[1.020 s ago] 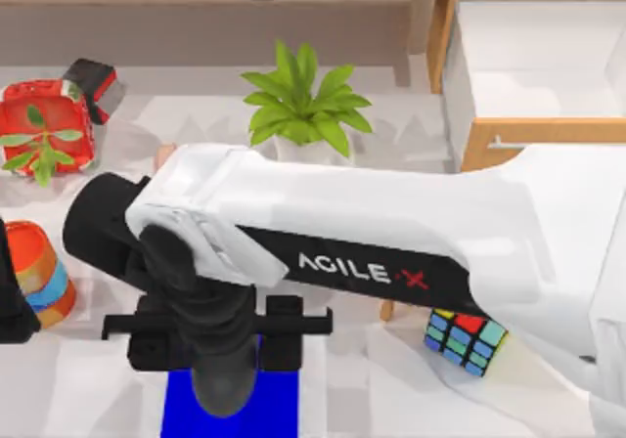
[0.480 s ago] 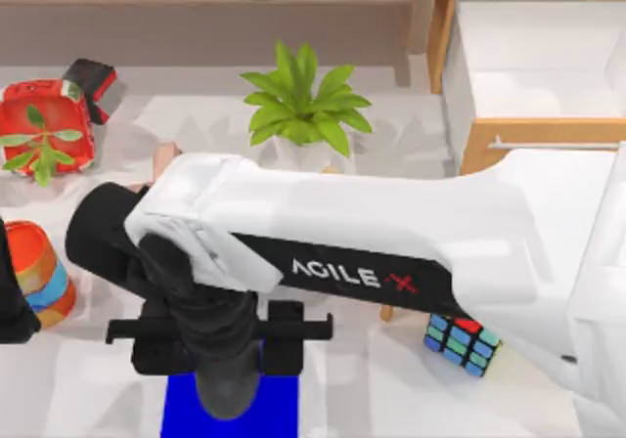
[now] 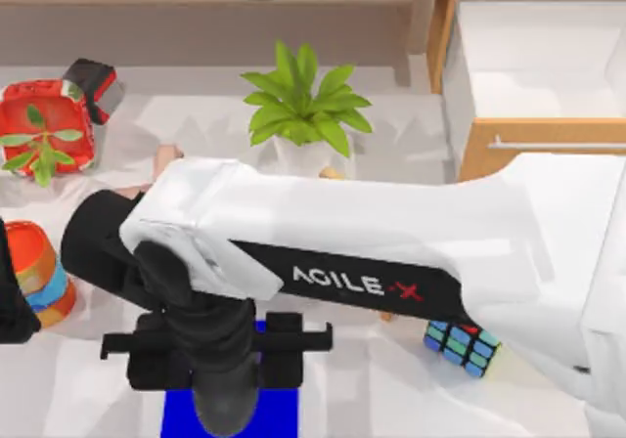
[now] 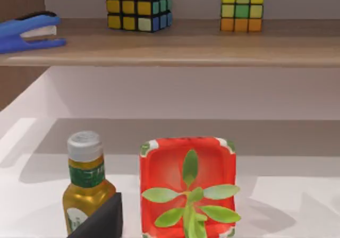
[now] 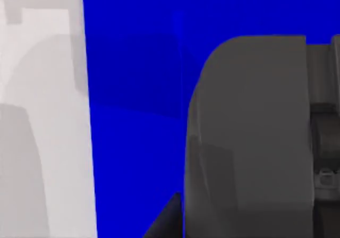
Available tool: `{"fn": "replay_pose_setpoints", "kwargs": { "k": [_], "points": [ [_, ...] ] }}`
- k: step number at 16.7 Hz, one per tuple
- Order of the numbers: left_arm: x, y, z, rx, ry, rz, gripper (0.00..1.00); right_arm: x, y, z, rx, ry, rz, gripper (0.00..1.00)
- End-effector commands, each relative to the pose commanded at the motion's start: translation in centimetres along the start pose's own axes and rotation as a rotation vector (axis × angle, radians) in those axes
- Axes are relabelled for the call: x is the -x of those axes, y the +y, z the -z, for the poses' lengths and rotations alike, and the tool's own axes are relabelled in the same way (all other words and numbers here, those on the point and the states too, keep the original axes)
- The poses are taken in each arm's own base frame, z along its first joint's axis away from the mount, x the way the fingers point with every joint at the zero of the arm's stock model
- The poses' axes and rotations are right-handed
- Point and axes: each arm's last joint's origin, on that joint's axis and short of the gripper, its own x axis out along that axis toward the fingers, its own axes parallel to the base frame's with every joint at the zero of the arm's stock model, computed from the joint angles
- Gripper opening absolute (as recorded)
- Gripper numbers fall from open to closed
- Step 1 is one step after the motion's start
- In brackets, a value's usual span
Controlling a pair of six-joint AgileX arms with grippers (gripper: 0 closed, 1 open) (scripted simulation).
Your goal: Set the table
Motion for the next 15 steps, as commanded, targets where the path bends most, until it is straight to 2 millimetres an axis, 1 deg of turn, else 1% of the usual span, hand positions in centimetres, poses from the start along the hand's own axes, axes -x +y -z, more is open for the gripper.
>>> {"fn": "replay_pose_setpoints", "kwargs": {
  "k": [4, 8, 12, 15],
  "points": [
    [0.0, 0.0, 0.0, 0.000, 0.000, 0.000, 1.00, 0.5, 0.2, 0.3, 0.007, 0.015, -0.019, 0.00],
    [0.0, 0.0, 0.0, 0.000, 0.000, 0.000, 1.00, 0.6, 0.3, 0.2, 0.003, 0.008, -0.031, 0.00],
    [0.0, 0.0, 0.0, 0.000, 0.000, 0.000, 1.00, 0.2, 0.4, -0.3, -0.009, -0.021, -0.029, 0.00],
    [0.0, 0.0, 0.0, 0.000, 0.000, 0.000, 1.00, -0.6, 0.2, -0.9, -0.021, -0.047, -0.014, 0.00]
  ]
}}
